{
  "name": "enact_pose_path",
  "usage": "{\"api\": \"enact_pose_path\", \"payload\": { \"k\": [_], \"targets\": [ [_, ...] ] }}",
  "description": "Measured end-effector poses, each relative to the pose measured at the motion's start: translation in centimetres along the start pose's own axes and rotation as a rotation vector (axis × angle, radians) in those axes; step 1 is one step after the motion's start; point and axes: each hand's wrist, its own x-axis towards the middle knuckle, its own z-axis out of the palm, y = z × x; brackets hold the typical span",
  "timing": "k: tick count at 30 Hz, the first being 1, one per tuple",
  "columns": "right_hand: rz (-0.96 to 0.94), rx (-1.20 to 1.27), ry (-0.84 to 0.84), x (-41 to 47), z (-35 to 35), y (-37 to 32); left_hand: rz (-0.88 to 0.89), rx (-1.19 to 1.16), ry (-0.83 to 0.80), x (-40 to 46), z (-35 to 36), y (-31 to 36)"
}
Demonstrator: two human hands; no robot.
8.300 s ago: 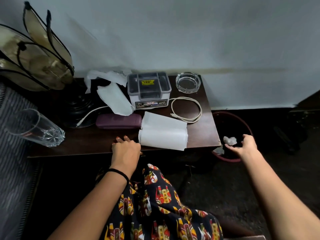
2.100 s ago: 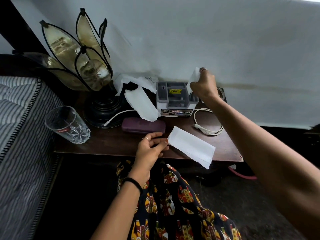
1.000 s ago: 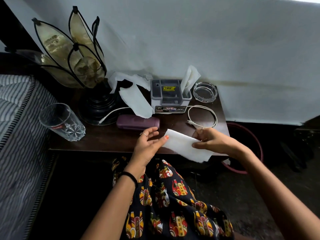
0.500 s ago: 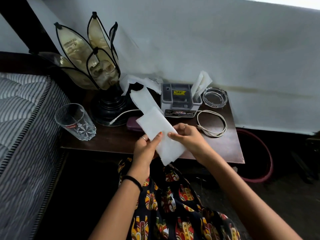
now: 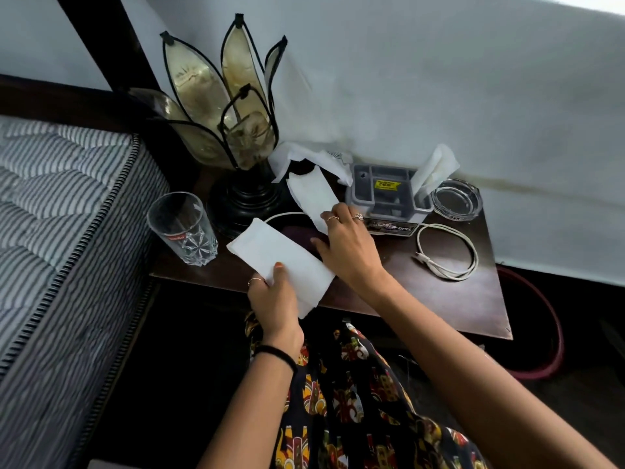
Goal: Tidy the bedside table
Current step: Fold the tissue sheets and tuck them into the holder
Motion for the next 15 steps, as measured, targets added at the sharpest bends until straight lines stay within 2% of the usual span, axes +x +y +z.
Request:
{"api": "enact_pose_path", "payload": {
  "k": [6,8,11,13,15],
  "targets": [
    [0.026,-0.079,-0.05,2.1,0.6,-0.2,-0.003,-0.017,-0.016,0.2,-0.1,0.0],
    [0.029,-0.068,0.008,2.0,0.4,-0.3,-0.003,-0.012,-0.013,0.4,-0.1,0.0],
    [0.064,-0.092,0.216,0.9,0.1,-0.5,-0.012,-0.016,-0.004,0.6,-0.1,0.1],
    [0.175,-0.067,0.293,0.0,0.1,-0.3,-0.018,-0.021,-0.003,0.7,-0.1,0.2],
    [0.369,0.029,0.28,-0.7,0.3,0.1,-0.018,-0.035,-0.014,0.6,0.0,0.2]
  ]
}}
